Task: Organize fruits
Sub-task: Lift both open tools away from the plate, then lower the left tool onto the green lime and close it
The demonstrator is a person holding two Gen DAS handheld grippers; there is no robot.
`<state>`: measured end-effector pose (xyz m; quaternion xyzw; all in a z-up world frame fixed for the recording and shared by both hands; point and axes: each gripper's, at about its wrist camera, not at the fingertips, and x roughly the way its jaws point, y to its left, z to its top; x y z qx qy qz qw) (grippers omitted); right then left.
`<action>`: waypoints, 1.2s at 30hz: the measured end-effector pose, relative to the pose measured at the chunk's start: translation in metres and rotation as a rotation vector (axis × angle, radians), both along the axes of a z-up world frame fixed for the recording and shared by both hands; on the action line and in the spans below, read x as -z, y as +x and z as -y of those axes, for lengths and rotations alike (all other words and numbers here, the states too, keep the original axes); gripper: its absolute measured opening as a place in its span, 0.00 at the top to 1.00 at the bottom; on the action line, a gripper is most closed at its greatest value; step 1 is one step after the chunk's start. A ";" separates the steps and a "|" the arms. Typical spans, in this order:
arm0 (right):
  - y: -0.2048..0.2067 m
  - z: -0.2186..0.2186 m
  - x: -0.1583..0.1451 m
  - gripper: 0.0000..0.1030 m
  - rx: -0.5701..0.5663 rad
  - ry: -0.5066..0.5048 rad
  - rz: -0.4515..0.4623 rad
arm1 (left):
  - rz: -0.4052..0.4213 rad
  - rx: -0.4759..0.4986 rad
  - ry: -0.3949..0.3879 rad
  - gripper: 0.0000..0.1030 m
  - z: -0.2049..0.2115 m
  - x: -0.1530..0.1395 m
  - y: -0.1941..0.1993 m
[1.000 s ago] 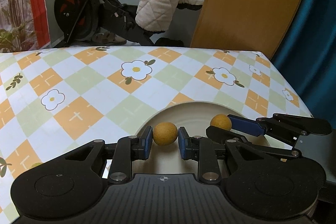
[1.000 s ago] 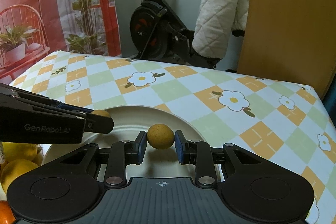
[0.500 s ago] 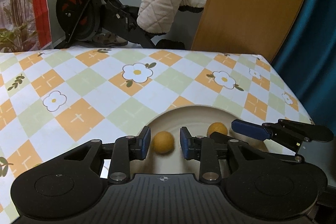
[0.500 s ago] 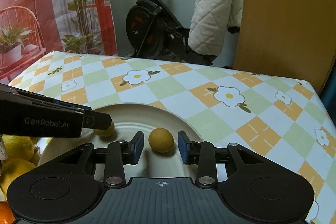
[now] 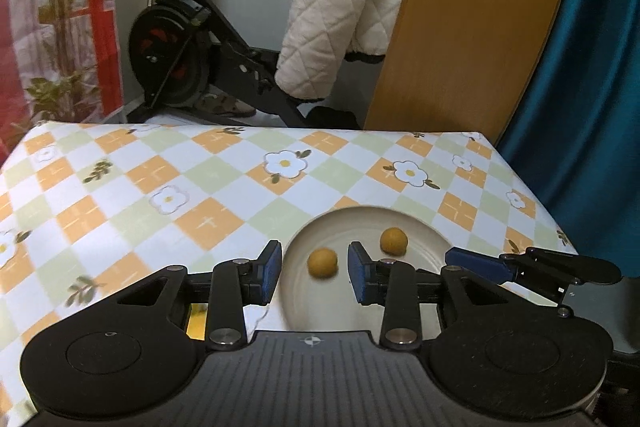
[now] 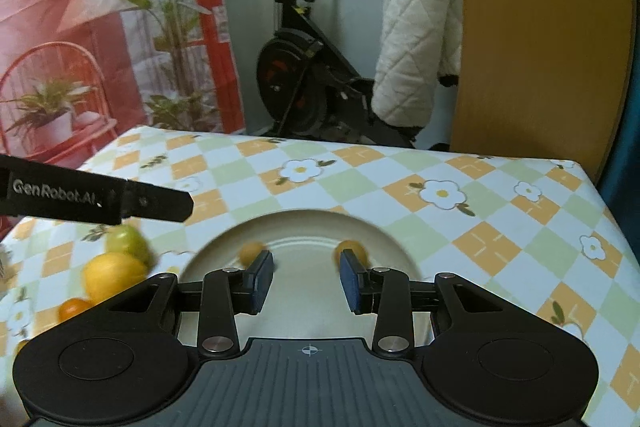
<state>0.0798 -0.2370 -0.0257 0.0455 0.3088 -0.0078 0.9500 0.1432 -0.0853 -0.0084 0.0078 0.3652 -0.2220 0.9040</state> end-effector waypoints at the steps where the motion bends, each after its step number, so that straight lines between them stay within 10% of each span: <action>1: -0.005 -0.005 -0.002 0.67 -0.010 0.000 0.001 | 0.000 -0.008 -0.004 0.63 -0.005 -0.001 -0.005; 36: -0.098 -0.095 0.012 0.60 -0.252 -0.034 -0.128 | -0.071 -0.011 -0.078 0.63 -0.061 0.045 -0.107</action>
